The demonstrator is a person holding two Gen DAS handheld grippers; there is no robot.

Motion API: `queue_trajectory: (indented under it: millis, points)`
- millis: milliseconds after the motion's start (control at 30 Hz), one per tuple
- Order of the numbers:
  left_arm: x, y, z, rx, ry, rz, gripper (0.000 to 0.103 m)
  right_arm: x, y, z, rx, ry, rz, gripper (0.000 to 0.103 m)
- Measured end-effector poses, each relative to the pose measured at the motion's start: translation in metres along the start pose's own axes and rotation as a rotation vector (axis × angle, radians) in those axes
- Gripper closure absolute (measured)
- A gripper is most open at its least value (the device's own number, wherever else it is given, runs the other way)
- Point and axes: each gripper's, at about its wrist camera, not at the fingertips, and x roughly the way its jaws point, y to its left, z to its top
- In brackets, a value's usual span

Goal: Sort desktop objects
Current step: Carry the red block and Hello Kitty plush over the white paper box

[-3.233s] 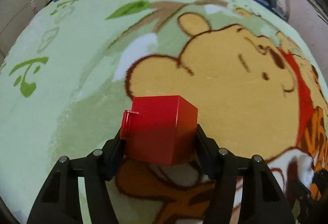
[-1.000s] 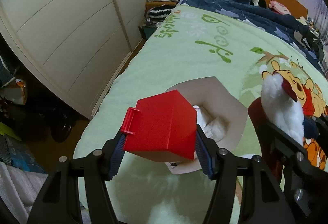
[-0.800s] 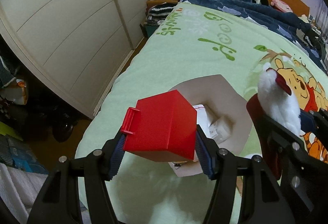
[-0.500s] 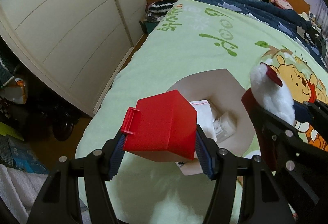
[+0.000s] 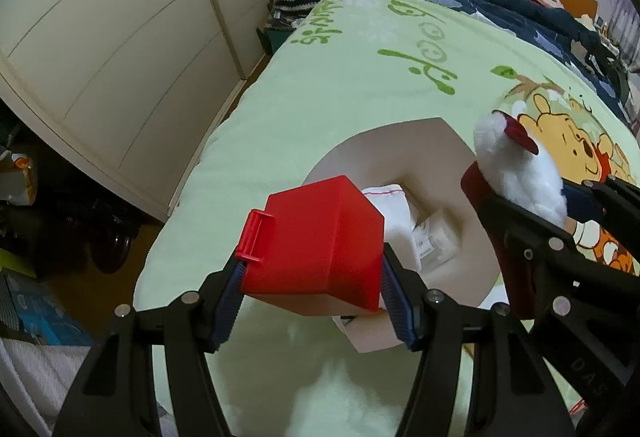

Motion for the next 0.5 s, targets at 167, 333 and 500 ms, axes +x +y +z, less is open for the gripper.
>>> queue_trajectory:
  millis: [167, 333, 500]
  points:
    - [0.009, -0.002, 0.001, 0.023, 0.009, -0.006, 0.04, 0.008, -0.001, 0.0, -0.012, 0.018, -0.001, 0.065]
    - [0.017, -0.004, 0.002, 0.038, 0.024, -0.012, 0.04, 0.014, -0.003, 0.0, -0.016, 0.036, 0.005, 0.065]
    - [0.025, -0.006, 0.002, 0.059, 0.047, -0.017, 0.04, 0.023, -0.006, 0.0, -0.021, 0.07, 0.02, 0.065]
